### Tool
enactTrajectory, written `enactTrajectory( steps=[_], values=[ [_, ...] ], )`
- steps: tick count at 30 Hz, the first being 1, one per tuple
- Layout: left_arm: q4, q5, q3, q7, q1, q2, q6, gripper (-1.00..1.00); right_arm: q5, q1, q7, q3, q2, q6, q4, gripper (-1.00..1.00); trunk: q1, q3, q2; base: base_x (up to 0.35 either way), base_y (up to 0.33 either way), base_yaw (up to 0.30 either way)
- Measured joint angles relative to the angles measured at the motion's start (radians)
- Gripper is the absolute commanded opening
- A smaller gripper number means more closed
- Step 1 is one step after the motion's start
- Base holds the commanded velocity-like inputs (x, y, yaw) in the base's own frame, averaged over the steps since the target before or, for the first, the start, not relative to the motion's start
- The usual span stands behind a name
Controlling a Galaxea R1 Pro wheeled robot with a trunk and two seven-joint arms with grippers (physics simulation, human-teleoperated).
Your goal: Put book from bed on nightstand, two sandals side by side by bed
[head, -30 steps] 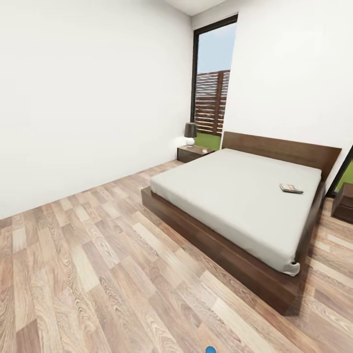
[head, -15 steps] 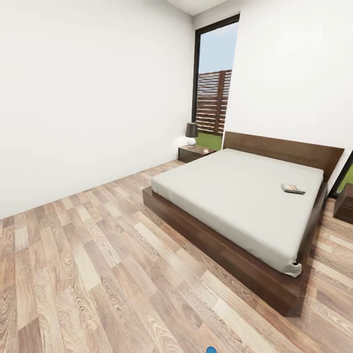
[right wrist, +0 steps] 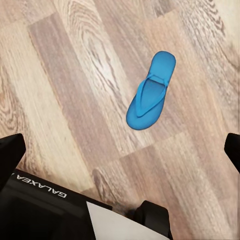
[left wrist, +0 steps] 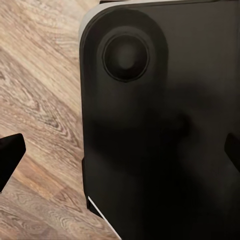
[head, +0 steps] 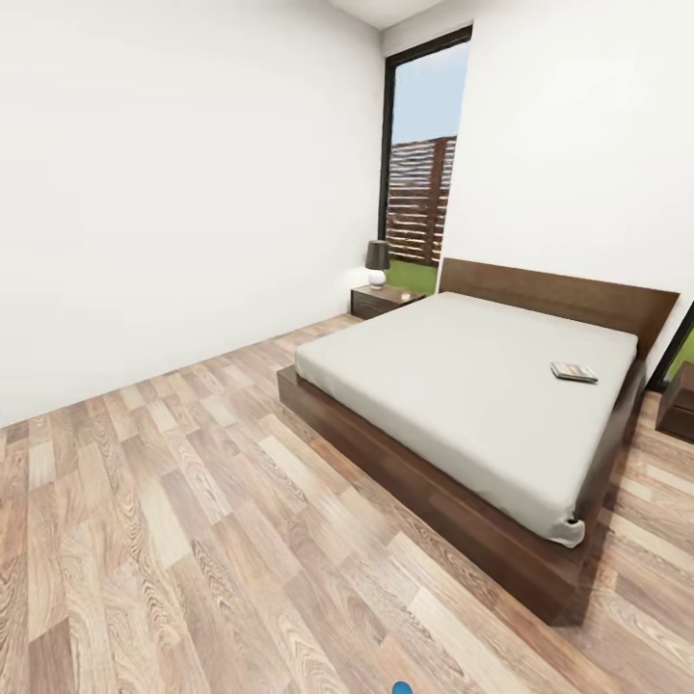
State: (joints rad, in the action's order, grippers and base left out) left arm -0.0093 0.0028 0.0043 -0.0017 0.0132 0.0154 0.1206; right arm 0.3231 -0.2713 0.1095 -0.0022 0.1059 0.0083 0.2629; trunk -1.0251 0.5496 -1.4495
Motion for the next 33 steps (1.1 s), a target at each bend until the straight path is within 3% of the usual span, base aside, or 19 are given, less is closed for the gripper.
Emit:
enactTrajectory(
  steps=[33],
  values=[
    [0.000, 0.000, 0.000, 0.000, 0.000, 0.000, 0.000, 1.00, 0.000, 0.000, 0.000, 0.000, 0.000, 0.000, 0.000, 1.00, 0.000, 0.021, 0.000, 0.001, -0.011, 0.157]
  ],
)
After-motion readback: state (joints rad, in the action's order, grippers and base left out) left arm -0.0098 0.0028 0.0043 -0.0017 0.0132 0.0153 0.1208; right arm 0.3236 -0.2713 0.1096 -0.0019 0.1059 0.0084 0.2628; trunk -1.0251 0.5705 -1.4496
